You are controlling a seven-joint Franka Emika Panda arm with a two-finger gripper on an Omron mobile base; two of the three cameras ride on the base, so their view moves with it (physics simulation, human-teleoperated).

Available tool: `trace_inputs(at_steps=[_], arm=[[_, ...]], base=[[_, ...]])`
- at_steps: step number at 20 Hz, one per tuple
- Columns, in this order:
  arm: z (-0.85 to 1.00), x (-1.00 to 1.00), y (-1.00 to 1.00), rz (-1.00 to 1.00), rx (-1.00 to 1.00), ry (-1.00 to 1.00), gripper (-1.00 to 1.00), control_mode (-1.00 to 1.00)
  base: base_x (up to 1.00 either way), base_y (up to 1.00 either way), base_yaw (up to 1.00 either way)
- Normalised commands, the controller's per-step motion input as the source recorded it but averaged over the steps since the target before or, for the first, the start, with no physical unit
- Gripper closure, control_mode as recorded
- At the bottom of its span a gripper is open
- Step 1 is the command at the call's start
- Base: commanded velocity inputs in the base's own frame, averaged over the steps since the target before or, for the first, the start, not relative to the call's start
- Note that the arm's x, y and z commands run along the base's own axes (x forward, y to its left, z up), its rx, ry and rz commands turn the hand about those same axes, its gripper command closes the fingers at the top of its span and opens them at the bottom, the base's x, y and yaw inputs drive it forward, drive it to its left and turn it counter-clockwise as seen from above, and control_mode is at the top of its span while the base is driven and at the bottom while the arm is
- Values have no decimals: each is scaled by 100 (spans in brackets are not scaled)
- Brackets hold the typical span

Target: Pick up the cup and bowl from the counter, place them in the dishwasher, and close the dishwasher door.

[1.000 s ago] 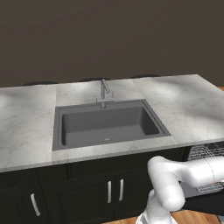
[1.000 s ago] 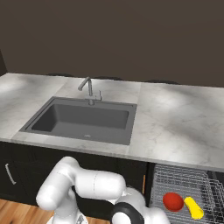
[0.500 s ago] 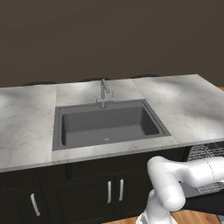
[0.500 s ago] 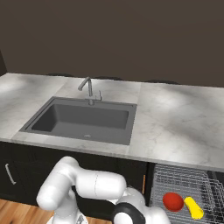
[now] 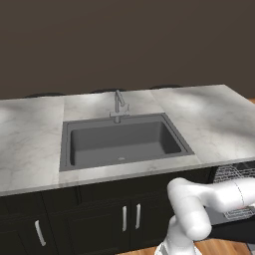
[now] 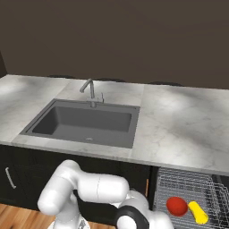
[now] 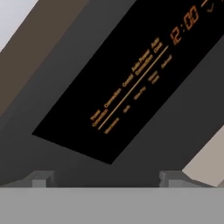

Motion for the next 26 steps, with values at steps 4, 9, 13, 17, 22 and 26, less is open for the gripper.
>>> trace_inputs(at_steps=[4, 9, 13, 17, 22, 26], arm=[[0, 90, 0, -11, 0, -5, -100, -100], [0, 99, 0, -8, 0, -3, -100, -100], [0, 100, -1, -5, 0, 0, -100, -100], [0, 100, -8, -2, 0, 0, -100, -100], [-1, 99, -23, 0, 0, 0, -100, -100], [0, 100, -36, 0, 0, 0, -100, -100]], base=[[0, 0, 0], [0, 0, 0], [0, 0, 0], [0, 0, 0], [0, 0, 0], [0, 0, 0]])
